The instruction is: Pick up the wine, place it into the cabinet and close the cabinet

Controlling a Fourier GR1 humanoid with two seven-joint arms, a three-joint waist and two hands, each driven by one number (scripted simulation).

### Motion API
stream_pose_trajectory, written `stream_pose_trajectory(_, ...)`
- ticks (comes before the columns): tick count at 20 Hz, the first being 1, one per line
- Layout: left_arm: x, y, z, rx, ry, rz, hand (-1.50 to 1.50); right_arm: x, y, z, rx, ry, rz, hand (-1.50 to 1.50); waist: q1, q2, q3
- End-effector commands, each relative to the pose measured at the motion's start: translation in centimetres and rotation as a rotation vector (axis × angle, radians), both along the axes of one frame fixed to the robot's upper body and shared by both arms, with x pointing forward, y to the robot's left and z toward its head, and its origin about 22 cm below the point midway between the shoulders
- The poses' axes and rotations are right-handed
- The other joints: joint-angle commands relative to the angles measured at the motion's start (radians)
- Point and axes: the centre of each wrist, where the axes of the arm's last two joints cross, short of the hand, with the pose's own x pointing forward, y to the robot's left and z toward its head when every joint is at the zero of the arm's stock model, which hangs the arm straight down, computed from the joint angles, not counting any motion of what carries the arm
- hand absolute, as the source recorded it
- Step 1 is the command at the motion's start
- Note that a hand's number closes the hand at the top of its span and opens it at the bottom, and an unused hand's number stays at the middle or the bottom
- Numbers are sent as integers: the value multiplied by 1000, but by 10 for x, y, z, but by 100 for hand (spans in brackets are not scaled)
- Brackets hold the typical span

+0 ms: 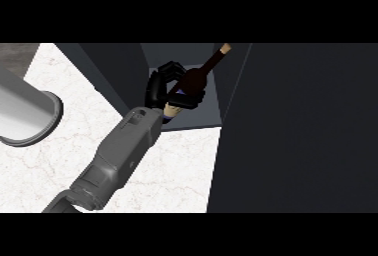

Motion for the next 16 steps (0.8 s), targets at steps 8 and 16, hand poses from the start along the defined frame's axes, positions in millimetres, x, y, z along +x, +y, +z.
stream_pose_trajectory(8,14,6,9,9,-15,87,150,-20,-3,18,95,2,77,-150,-19,14,0)
stream_pose_trajectory(16,23,22,17,128,-56,138,-150,-21,-1,14,97,-5,83,-150,-25,16,0)
